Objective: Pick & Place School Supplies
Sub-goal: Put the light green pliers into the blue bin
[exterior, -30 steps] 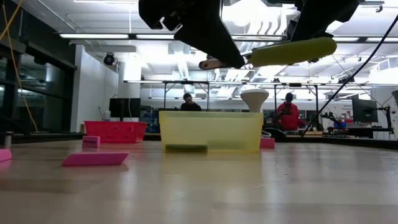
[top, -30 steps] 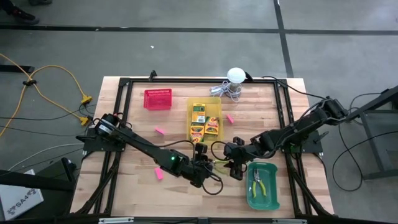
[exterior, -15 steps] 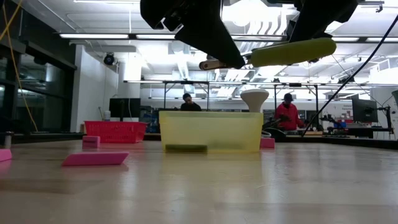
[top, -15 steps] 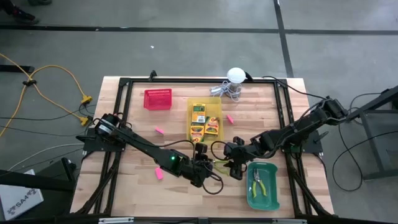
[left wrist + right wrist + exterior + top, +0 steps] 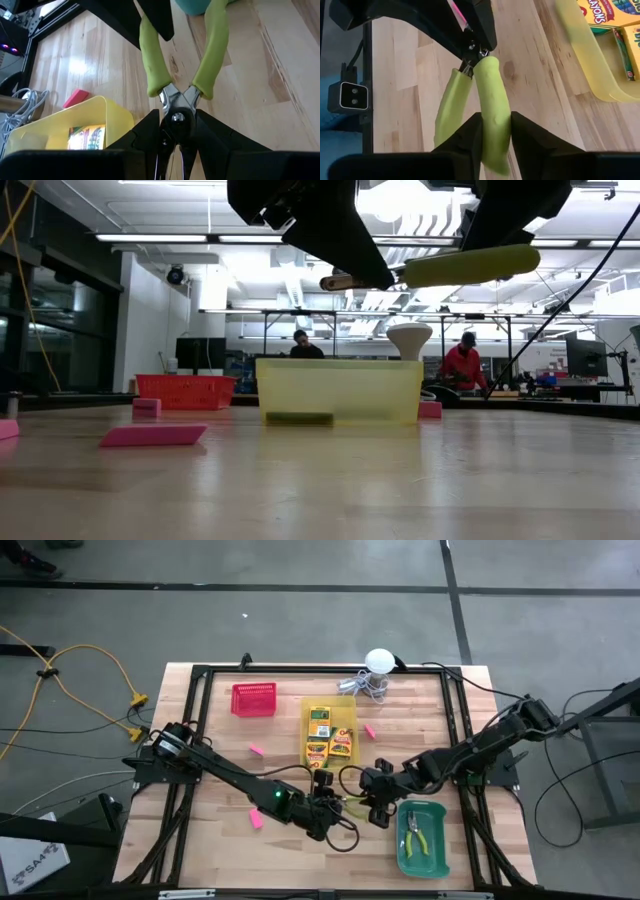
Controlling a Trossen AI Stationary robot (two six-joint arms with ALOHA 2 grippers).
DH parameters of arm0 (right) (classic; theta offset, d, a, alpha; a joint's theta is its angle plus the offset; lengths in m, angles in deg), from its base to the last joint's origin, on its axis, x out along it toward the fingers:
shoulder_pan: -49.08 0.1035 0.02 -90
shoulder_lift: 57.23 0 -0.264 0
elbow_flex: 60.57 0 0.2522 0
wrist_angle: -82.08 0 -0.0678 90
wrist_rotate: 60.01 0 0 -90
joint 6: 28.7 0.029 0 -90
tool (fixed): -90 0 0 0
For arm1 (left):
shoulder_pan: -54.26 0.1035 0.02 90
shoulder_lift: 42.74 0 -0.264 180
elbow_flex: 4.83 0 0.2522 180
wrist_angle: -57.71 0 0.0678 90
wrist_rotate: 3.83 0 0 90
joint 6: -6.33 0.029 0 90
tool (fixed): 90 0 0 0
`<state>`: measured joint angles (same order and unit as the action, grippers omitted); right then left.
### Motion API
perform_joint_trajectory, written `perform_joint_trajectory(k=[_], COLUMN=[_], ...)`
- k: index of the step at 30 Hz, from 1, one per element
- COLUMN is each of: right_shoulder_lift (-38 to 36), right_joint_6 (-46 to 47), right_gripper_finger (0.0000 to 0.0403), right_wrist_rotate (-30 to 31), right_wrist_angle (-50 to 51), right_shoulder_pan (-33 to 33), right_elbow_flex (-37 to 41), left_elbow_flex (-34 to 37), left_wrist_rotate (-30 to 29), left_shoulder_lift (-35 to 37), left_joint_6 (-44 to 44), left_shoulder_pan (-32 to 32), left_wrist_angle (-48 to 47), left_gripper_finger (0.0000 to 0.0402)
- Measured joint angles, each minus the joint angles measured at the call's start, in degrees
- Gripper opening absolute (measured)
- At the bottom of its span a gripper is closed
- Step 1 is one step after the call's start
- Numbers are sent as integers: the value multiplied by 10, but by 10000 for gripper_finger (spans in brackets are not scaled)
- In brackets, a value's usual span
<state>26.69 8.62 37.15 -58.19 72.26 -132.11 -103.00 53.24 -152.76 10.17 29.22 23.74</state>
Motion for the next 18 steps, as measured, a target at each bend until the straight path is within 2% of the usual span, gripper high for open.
perform_joint_trajectory(k=[18], right_shoulder_lift=[0], right_joint_6=[-1], right_gripper_finger=[68], right_wrist_rotate=[1], right_wrist_angle=[0], right_shoulder_pan=[0], right_elbow_flex=[0], left_elbow_flex=[0], left_wrist_rotate=[1], left_shoulder_lift=[0], left_joint_6=[1], left_shoulder_pan=[0], left_wrist_angle=[0], left_gripper_finger=[101])
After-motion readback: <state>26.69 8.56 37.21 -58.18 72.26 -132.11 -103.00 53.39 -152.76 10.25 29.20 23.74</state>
